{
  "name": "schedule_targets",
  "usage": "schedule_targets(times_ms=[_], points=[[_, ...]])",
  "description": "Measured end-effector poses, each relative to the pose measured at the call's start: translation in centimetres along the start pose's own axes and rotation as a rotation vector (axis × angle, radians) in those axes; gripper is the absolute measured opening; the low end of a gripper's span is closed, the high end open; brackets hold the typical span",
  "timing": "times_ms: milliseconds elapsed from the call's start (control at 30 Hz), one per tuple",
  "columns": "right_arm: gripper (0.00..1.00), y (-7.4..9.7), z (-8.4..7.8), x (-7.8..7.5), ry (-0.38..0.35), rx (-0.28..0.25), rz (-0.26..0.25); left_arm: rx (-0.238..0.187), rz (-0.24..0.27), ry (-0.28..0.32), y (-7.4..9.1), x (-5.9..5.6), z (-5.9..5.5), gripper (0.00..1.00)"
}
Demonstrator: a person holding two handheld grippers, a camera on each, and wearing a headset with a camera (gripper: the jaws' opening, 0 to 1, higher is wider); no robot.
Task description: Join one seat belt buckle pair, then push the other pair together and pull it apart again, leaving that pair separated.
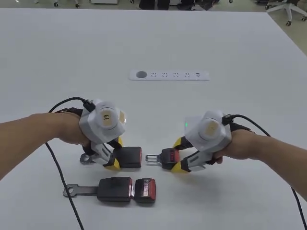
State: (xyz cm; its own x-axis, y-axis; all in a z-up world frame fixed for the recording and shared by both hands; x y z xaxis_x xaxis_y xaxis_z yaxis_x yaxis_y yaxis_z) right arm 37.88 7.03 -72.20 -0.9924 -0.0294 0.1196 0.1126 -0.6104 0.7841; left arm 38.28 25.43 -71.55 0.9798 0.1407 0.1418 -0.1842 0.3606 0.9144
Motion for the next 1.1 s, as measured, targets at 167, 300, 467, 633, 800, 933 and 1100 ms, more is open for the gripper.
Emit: schedule_targets(times_ms=[167,300,467,633,800,933,1100], points=[[0.32,-0.3,0.2,-0.1,0.009,0.005,0.0,-0.001,0.0,0.003,-0.2,0.3,-0.3,0.32],[0.32,-0.4,0.4,-0.1,0.007,0.005,0.001,-0.001,0.0,0.006,0.1,0.0,0.0,0.32],[0.32,-0.7,0.8,-0.1,0.01,0.005,0.003,-0.001,0.001,0.005,0.1,-0.1,0.1,0.32],[0.32,-0.8,1.1,-0.3,0.011,0.005,0.004,-0.003,0.001,0.006,0.1,-0.1,0.1,0.32],[0.32,-0.8,1.2,-0.2,0.014,0.003,0.003,-0.005,0.0,0.007,-0.1,0.2,-0.2,0.32],[0.32,-1.0,1.4,-0.2,0.01,-0.002,0.003,-0.007,0.001,0.008,0.0,0.1,-0.1,0.32],[0.31,-1.4,1.9,-0.2,0.019,-0.016,0.001,-0.011,0.002,0.011,-0.1,0.1,-0.2,0.32]])
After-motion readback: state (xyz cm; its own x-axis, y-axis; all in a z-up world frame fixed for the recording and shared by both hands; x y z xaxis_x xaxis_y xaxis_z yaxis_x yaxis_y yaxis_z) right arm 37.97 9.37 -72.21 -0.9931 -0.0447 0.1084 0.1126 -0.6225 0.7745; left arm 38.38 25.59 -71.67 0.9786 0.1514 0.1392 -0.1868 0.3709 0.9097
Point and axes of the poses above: the centre of the closed fingertips' face, and the gripper's own axes: y roughly backward along the fingers, x roughly to its left, z roughly out of its top, the point moved 7 cm from there along y, roughly backward along the fingers, and after that the axes turned 11 degrees about z, right-handed, at the moved point
